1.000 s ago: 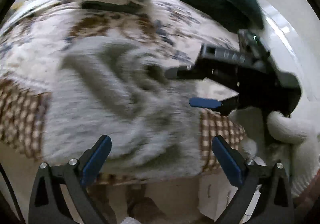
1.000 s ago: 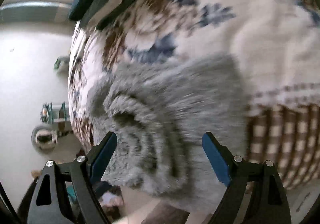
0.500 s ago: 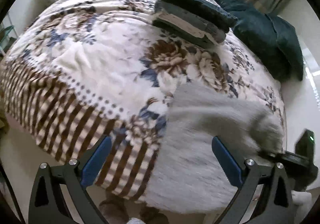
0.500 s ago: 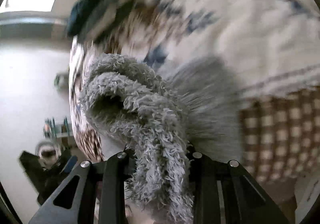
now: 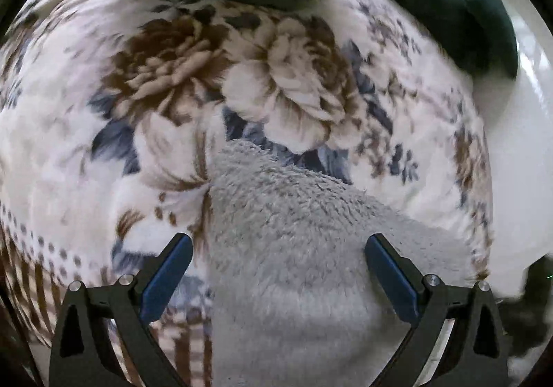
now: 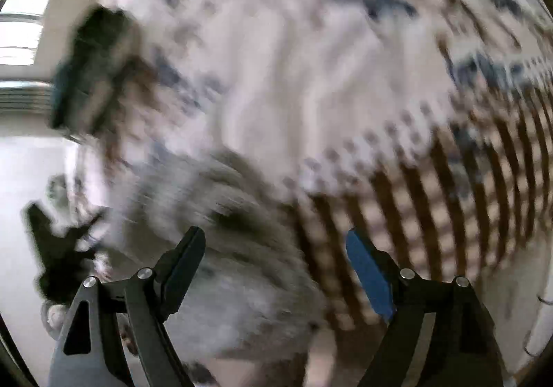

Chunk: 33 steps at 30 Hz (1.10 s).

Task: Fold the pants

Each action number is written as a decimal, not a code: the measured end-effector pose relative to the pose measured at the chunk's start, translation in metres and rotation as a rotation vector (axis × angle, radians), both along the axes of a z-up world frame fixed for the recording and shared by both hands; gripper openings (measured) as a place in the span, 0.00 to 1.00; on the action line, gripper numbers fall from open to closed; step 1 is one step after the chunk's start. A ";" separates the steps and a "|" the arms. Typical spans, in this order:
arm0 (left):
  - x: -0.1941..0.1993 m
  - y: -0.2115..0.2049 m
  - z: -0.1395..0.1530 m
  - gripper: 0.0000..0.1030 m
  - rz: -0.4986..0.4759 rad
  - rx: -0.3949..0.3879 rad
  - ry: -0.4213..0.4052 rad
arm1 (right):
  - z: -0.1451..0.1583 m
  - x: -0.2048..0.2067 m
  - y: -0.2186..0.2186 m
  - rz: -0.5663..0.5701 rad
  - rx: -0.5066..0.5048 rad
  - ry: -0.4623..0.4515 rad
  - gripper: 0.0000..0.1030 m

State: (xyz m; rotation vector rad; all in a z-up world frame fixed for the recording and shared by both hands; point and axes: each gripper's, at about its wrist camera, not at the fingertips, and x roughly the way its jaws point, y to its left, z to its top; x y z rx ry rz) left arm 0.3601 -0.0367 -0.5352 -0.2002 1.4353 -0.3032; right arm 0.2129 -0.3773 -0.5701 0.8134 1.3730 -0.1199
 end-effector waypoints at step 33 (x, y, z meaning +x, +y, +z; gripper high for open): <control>-0.023 -0.017 -0.020 1.00 -0.072 0.054 0.041 | -0.092 -0.116 0.022 -0.192 0.355 0.187 0.20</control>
